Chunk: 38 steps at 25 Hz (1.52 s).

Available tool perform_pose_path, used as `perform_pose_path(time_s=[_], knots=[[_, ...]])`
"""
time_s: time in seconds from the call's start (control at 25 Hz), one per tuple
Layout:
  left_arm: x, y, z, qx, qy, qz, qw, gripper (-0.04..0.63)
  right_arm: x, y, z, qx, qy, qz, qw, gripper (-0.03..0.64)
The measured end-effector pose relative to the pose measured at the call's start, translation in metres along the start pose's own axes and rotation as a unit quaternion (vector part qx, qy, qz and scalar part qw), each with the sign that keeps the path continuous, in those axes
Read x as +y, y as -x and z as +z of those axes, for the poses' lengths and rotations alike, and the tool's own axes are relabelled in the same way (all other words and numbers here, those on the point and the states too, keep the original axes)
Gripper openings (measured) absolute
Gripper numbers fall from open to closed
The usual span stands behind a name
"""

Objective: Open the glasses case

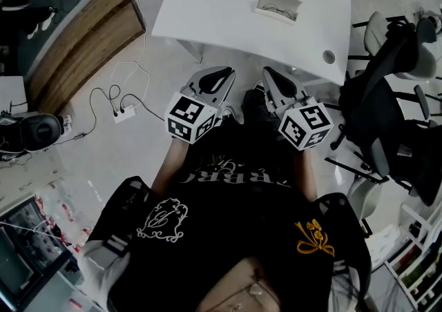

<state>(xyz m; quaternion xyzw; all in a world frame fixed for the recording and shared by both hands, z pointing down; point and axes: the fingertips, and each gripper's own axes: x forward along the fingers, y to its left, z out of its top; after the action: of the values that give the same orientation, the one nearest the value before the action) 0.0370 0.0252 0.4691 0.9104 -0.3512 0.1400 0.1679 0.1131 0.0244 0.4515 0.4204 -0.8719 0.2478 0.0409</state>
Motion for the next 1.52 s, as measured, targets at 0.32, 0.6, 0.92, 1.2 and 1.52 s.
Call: perform_pose_path(time_s=[0.32,0.6,0.92,1.2,1.52], knots=[[-0.025,0.010,-0.003,-0.007,-0.007,-0.019,0.9998,0.041,0.014,0.012,-0.008,0.003,0.000,0.009,1.000,0.014],[-0.031,0.014,-0.003,-0.010,-0.011,-0.020,0.9997,0.041,0.018,0.014,-0.011,0.008,0.008,0.016,1.000,0.013],[-0.027,0.016,-0.004,-0.009,-0.009,-0.018,0.9998,0.041,0.022,0.009,-0.013,0.014,0.011,0.018,1.000,0.013],[-0.024,0.015,-0.003,-0.009,-0.011,-0.019,0.9997,0.041,0.021,0.007,-0.012,0.019,0.014,0.018,1.000,0.013],[-0.021,0.013,0.003,-0.015,-0.012,-0.017,0.9997,0.041,0.021,0.004,-0.007,0.021,0.017,0.019,0.999,0.013]])
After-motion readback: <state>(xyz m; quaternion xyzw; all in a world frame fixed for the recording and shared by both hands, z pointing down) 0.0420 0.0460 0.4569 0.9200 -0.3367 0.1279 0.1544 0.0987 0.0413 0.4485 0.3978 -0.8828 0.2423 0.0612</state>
